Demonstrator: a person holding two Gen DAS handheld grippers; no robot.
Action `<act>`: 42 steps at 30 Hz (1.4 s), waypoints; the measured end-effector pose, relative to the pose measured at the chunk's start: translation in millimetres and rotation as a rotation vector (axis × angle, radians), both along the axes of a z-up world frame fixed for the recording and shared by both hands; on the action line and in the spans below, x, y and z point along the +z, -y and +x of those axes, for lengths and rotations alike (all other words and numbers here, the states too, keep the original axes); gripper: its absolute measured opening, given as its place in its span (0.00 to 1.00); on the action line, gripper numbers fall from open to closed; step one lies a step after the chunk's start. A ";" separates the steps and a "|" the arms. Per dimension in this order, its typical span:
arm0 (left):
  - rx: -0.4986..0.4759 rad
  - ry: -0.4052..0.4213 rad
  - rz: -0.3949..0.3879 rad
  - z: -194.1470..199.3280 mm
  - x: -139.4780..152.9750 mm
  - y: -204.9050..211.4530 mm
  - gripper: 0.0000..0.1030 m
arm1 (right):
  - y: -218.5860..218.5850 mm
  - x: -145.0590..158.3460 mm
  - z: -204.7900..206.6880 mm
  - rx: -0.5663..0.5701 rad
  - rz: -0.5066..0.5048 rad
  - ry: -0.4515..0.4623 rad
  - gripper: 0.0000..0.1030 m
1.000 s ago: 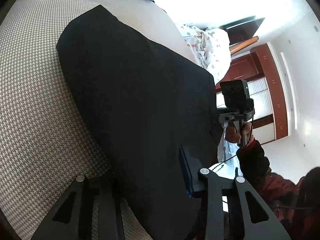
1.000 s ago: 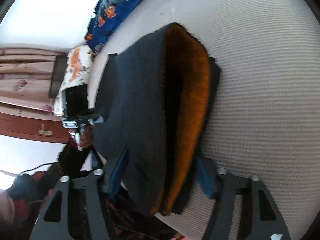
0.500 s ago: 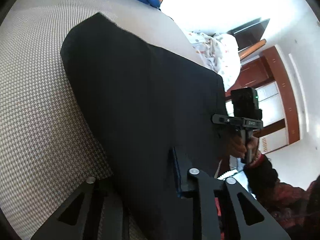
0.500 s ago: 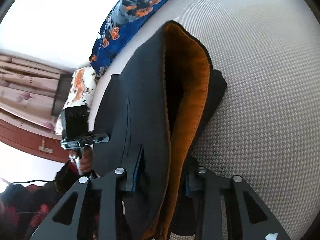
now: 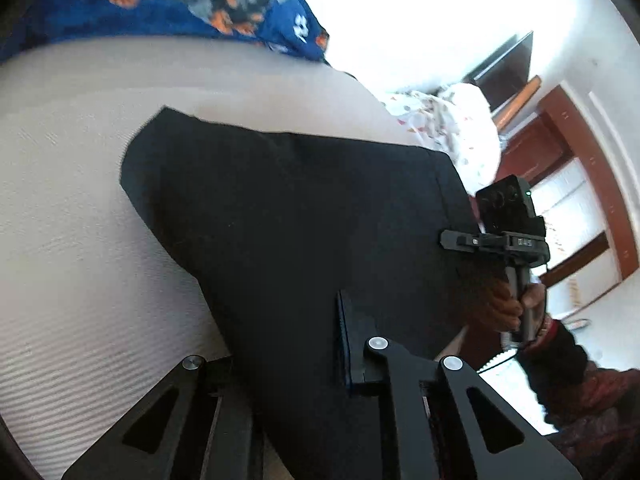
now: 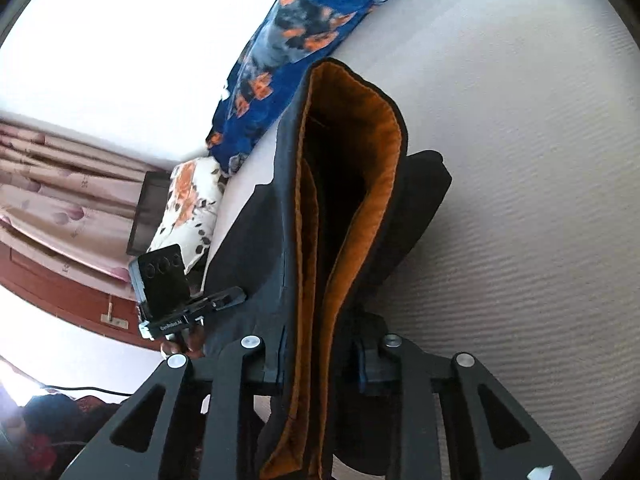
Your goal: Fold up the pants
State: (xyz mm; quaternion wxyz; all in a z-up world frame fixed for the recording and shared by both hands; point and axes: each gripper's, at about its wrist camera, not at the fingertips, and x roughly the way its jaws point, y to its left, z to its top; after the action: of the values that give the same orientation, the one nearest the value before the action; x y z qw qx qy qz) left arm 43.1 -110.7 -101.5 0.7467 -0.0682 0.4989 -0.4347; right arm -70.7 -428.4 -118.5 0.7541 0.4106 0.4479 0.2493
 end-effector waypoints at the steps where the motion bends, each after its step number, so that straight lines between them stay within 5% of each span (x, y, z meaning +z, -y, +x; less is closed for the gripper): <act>1: 0.012 0.015 0.013 1.5 2.2 -5.1 0.13 | -6.8 0.0 3.6 0.005 0.010 0.001 0.23; 27: 0.221 0.255 0.191 8.9 18.0 -86.9 0.13 | -107.7 10.3 77.6 0.106 0.061 0.065 0.23; 42: 0.313 0.267 0.203 46.9 22.1 -121.3 0.13 | -143.6 20.2 125.3 0.125 0.095 0.084 0.23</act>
State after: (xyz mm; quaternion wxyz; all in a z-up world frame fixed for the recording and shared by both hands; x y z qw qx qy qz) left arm 90.1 10.6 -79.4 0.8674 -0.0109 0.4201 -0.2663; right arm 54.6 -284.8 -98.3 0.7348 0.4062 0.4284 0.3339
